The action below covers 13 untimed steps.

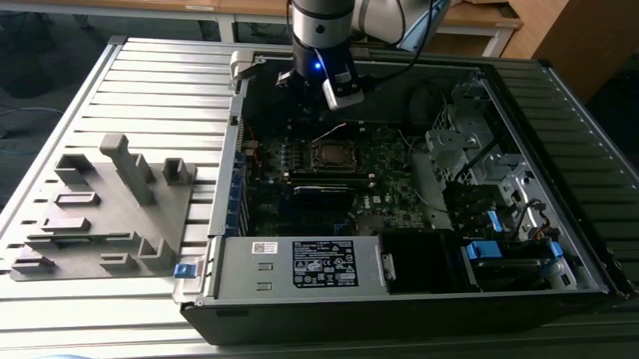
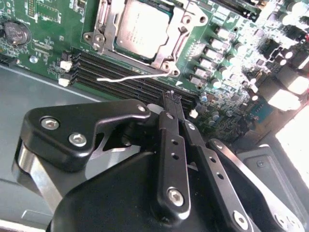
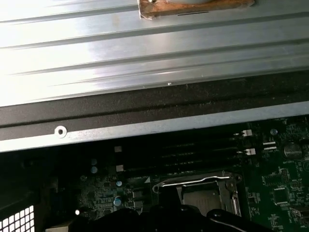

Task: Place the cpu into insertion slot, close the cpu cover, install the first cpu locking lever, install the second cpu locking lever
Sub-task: 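Install the first cpu locking lever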

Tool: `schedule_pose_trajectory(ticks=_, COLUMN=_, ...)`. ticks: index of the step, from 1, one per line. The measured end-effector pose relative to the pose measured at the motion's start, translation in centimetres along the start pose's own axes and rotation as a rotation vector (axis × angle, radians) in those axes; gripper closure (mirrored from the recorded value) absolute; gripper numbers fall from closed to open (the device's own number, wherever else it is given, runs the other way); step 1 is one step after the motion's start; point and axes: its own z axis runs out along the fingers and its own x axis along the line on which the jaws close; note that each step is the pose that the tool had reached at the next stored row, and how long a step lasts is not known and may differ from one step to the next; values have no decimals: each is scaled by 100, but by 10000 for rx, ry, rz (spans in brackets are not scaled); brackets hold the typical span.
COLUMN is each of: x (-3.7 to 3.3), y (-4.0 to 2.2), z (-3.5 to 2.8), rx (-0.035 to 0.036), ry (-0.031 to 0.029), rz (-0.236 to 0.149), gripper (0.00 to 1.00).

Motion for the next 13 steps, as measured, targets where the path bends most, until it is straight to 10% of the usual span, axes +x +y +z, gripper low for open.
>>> schedule_pose_trajectory(ticks=13, x=-1, y=-2, z=13, rx=-165, ry=-182, rz=-76, gripper=89)
